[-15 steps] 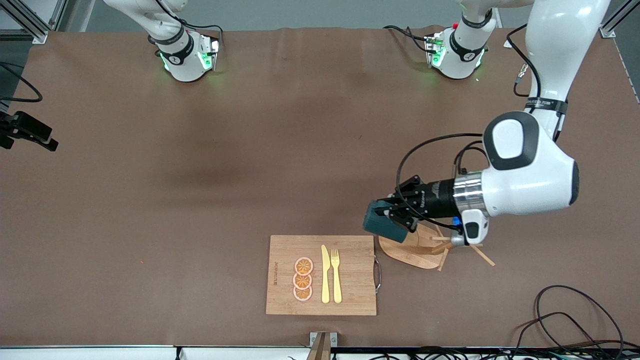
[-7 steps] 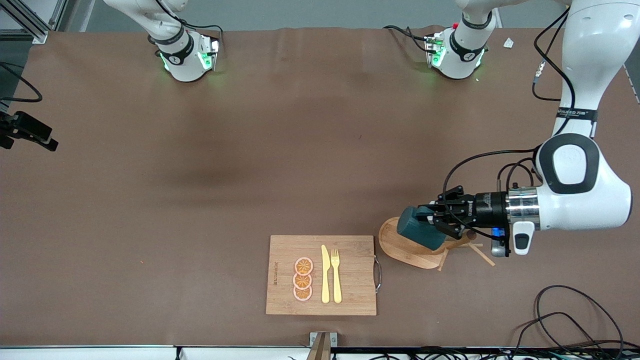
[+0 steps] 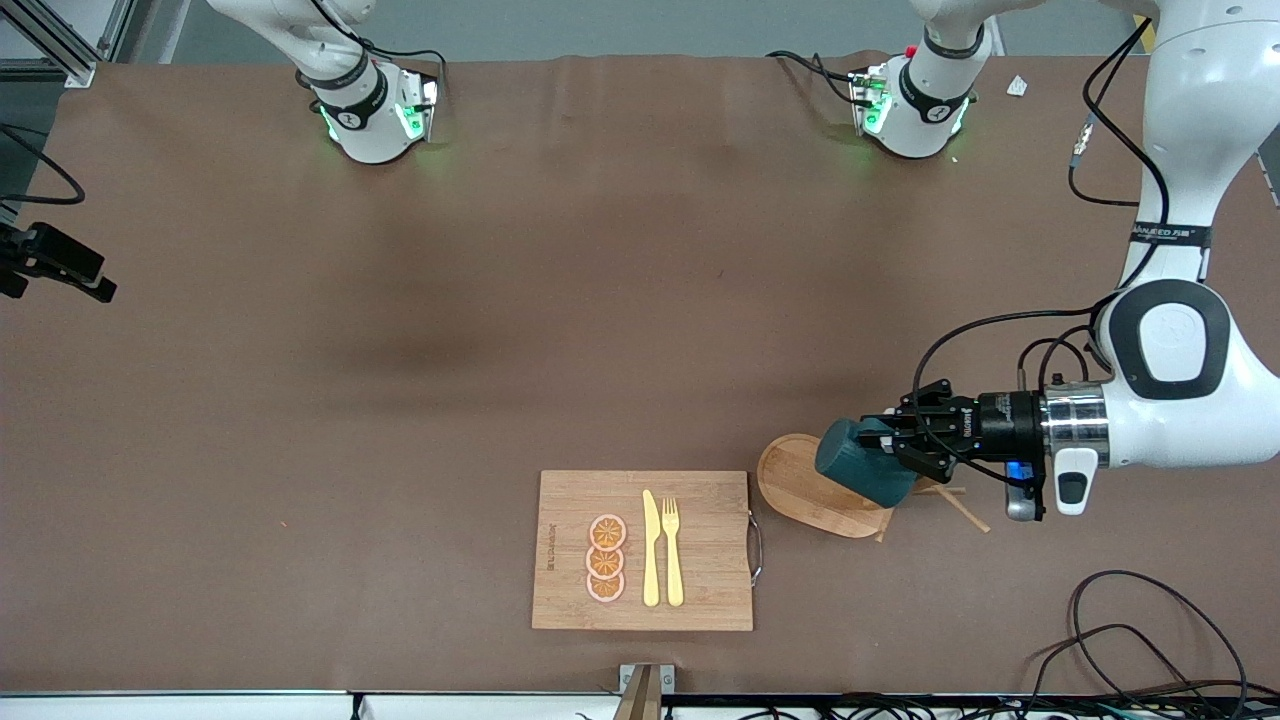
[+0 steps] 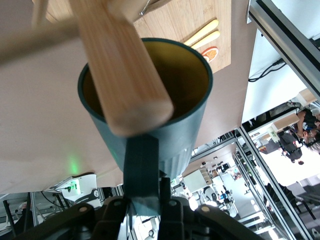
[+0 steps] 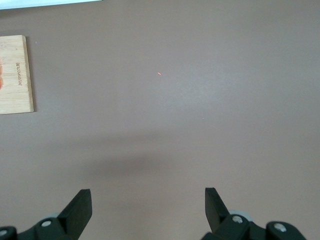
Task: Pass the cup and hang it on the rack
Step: 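Slide the mug onto a rack peg and open the left gripper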
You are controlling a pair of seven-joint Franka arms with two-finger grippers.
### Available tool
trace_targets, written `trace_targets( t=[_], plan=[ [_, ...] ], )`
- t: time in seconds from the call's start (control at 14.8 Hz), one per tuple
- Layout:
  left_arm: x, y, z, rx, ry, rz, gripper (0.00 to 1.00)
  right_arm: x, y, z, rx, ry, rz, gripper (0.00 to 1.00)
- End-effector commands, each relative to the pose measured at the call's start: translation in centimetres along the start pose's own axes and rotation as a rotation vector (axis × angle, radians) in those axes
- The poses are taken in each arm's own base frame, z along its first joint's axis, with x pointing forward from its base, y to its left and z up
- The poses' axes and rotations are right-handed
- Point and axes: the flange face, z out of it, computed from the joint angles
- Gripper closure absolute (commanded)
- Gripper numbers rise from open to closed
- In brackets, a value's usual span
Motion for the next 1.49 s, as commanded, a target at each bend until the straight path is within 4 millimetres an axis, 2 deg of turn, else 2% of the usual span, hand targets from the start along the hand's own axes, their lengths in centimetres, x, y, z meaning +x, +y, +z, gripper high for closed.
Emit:
trace_targets(
  t=[0.0,0.2,0.47,0.61,0.68,0.74,0.81,0.88,1.22,1.42],
  plan=[
    [0.5,-0.4,-0.4,-0.015,-0.042,0.025,0.97,-0.7,0.2,-0.6,0.01,0.004,-0.01,0.0],
    [0.9,-0.5,-0.2,-0.02,-0.049,0.025,0.94,-0.7,0.1,-0.6,0.01,0.004,-0.012,0.0],
    [1.1,-0.5,-0.3,-0.025,-0.049,0.023,0.56,-0.7,0.2,-0.5,0.01,0.002,-0.01,0.0],
    [1.2,-0.5,-1.5,-0.035,-0.036,0.015,0.47,-0.7,0.1,-0.6,0.01,0.004,-0.01,0.0],
    [0.9,-0.3,-2.0,-0.04,-0.027,0.014,0.39,-0.7,0.2,-0.6,0.01,0.004,-0.01,0.0],
    [0.0,0.1,-2.5,-0.04,-0.014,0.027,0.3,-0.7,0.2,-0.5,0.01,0.002,-0.01,0.0],
    [-1.5,0.6,-3.4,-0.039,0.011,0.052,0.09,-0.7,0.2,-0.5,0.01,0.002,-0.01,0.0],
    [-2.6,1.0,-4.3,-0.045,0.03,0.072,0.0,-0.7,0.2,-0.6,0.01,0.004,-0.01,0.0],
    [-9.6,1.7,-8.5,0.122,0.298,0.228,0.0,-0.7,0.2,-0.6,0.01,0.004,-0.01,0.0],
    [-13.4,1.4,-9.1,0.322,0.455,0.36,0.0,-0.7,0.2,-0.5,0.01,0.002,-0.01,0.0]
  ],
)
